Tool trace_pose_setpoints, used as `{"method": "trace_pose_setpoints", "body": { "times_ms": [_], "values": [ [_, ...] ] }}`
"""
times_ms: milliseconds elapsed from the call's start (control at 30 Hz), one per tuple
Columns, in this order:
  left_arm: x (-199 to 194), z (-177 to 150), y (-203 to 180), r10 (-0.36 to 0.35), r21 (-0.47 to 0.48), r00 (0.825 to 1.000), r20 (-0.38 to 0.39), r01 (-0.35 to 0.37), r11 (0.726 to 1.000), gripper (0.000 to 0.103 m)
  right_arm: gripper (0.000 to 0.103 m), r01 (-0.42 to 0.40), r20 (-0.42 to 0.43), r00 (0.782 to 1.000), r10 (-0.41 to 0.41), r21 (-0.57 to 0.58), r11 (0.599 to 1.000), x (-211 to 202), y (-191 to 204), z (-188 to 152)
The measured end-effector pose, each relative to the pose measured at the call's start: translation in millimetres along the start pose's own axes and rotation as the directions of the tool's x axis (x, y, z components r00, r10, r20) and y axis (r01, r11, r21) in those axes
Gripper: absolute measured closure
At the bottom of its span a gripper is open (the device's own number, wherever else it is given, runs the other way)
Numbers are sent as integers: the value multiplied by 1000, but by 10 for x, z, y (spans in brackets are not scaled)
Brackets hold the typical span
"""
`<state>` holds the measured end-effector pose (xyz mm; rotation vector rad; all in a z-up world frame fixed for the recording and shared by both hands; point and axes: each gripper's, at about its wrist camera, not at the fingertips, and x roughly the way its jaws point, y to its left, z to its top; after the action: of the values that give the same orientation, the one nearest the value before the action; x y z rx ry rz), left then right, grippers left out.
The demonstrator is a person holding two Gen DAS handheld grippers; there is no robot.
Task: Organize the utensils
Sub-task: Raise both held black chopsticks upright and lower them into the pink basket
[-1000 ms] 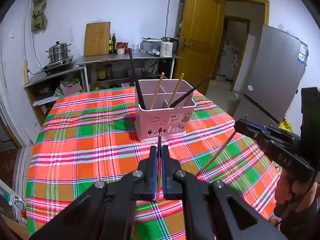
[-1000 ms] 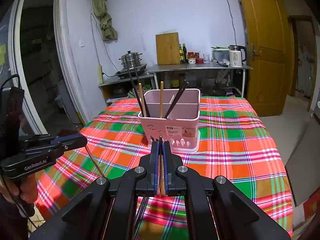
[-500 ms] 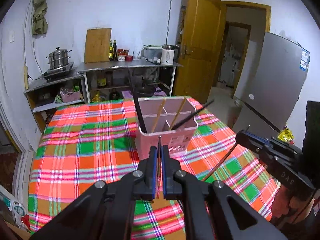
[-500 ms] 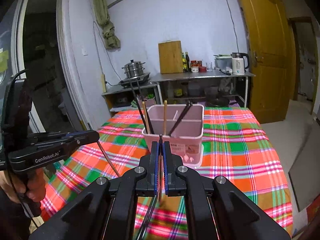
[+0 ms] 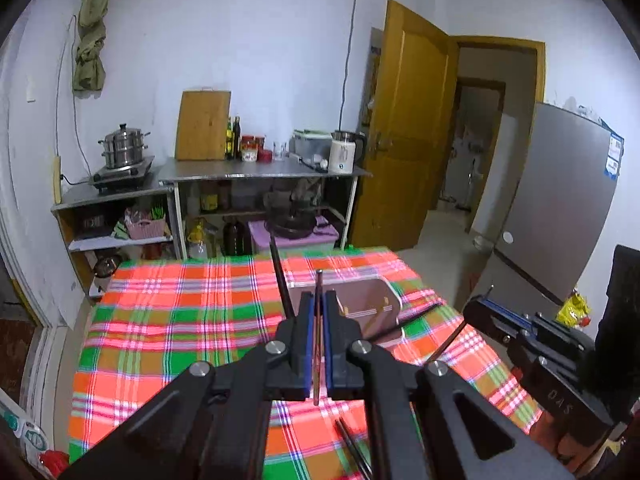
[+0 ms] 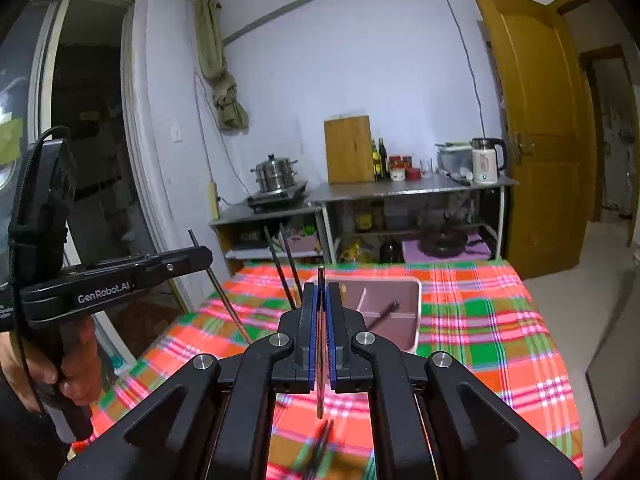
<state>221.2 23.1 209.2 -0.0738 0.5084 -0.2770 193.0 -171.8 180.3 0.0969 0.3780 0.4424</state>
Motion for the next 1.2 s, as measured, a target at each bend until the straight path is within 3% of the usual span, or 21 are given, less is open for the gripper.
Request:
{"method": "trace_pose_setpoints", "body": {
  "times_ms": [300, 733, 933, 1200],
  "values": [
    [160, 253, 77, 28, 2, 998, 47, -29, 1000, 99, 99, -13, 60, 998, 12, 3, 1000, 167, -4, 239],
    [507, 378, 193, -5, -10, 998, 63, 5, 1000, 99, 99, 8, 98, 995, -7, -3, 1000, 475, -66, 369],
    [705, 223, 264, -20, -28, 1000, 21, 20, 999, 99, 99, 21, 68, 997, -20, -11, 1000, 591, -52, 270],
    [846, -37, 323, -44, -49, 998, -48, 42, 998, 98, 99, -1, -42, 999, 1, -19, 1000, 728, -62, 18]
  ]
}}
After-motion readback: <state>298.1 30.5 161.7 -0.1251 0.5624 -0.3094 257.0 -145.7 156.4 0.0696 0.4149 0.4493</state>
